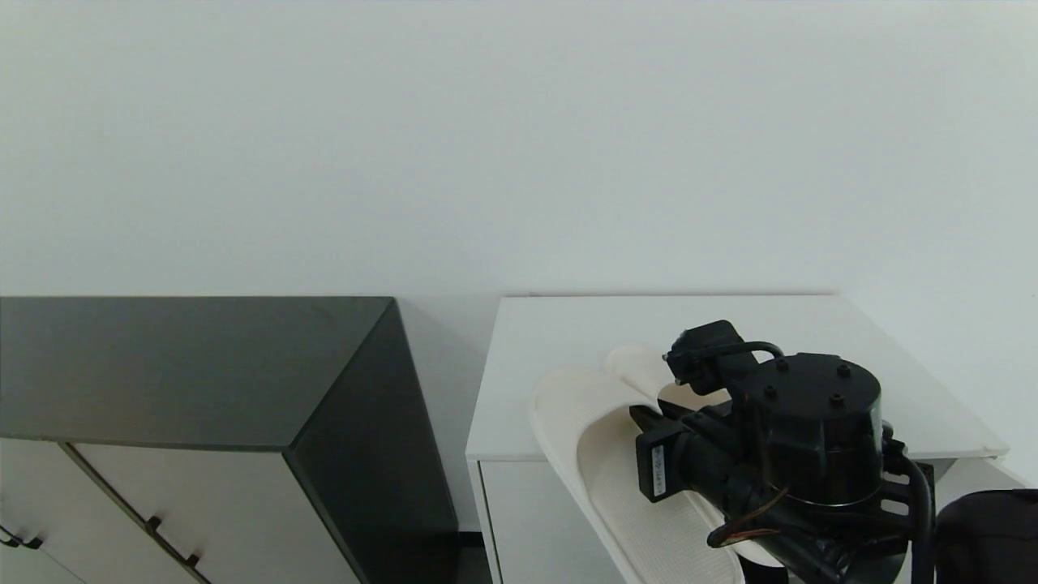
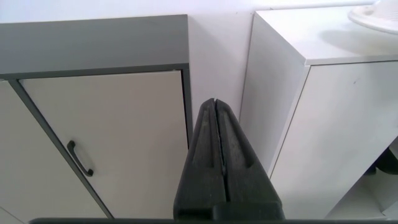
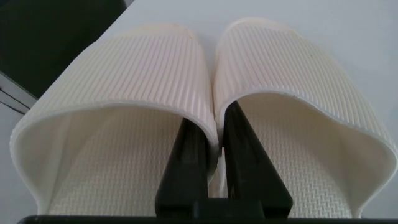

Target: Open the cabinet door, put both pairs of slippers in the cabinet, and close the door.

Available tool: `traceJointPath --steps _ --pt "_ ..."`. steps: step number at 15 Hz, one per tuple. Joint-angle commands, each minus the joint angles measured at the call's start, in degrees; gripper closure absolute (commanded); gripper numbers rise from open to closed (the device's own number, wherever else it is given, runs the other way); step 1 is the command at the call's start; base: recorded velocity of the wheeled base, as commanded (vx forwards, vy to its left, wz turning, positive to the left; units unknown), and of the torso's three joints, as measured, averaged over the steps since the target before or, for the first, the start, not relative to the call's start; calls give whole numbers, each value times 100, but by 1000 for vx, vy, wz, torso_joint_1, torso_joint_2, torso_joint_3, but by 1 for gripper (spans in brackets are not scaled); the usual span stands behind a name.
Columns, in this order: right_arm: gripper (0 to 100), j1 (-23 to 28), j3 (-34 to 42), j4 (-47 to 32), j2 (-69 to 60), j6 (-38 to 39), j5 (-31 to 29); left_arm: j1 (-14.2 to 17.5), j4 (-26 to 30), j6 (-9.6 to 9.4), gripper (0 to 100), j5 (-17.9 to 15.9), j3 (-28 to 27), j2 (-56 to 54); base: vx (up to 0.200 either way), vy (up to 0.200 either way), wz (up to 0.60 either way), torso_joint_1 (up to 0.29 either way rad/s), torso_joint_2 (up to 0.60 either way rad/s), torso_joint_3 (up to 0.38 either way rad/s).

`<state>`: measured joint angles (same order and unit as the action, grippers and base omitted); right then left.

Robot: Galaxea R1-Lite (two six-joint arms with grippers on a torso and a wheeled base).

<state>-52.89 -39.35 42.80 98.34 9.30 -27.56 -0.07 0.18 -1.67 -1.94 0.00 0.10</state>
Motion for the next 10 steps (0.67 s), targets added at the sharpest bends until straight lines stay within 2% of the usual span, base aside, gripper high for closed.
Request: traceJointPath --steps 1,10 --pt "100 -2 33 9 10 1 -3 -1 -1 0 100 -8 0 8 -200 0 0 7 -2 7" --pt "100 7 15 27 54 1 -153 7 -1 9 100 -8 0 8 -200 0 0 2 1 2"
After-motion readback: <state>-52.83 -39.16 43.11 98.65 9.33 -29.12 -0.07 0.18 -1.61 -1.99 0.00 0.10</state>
